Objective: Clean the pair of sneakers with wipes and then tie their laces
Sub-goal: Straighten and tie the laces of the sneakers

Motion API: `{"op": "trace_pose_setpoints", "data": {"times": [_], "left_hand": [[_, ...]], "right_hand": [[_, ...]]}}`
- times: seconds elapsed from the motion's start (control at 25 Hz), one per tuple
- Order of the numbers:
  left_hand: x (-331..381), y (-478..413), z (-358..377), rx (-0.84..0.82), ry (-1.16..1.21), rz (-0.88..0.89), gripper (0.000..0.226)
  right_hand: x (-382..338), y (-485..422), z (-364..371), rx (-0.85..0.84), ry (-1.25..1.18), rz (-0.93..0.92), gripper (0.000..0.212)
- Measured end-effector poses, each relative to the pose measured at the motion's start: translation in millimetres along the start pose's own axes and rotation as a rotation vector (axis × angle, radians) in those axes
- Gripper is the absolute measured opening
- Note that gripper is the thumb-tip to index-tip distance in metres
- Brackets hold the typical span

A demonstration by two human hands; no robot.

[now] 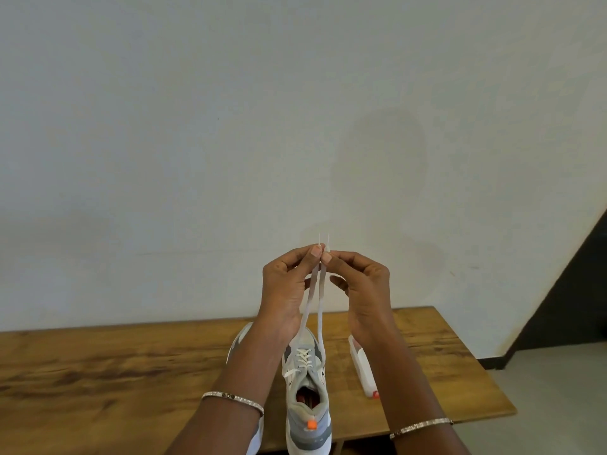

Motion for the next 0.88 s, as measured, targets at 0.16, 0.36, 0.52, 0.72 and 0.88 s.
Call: {"op": "trace_pose_setpoints", "data": {"times": [0.16, 0.36, 0.52, 0.72, 0.88], "left_hand": [[0, 0, 0, -0.021, -0.003, -0.012, 0.017], [7, 3, -10, -0.067, -0.09, 0.053, 0.018], [14, 7, -15, -0.211, -0.131, -0.017, 0.025], [18, 17, -16, -0.296, -0.092, -0.198, 0.024], [20, 24, -17, -0.192, -0.083, -0.222, 0.021]], "right_hand": [[-2, -1, -2, -0.005, 0.024, 0.006, 0.011], [-7, 2, -7, 0.001, 0.02, -0.013, 0.019], [-13, 9, -6, -0.027, 0.049, 0.002, 0.02], [-21, 20, -5, -0.156, 0.185, 0.043, 0.011], [-32, 27, -7, -0.271, 0.216, 0.085, 0.015]]}}
Point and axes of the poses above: each hand's wrist, its own y-axis away from the middle knuckle, its own z-axis out of the palm, x = y × z, the point moved 3 cm from there along -y, towards the middle knuckle, and after that the axes turned 12 degrees about -y, right-handed, at the moved point
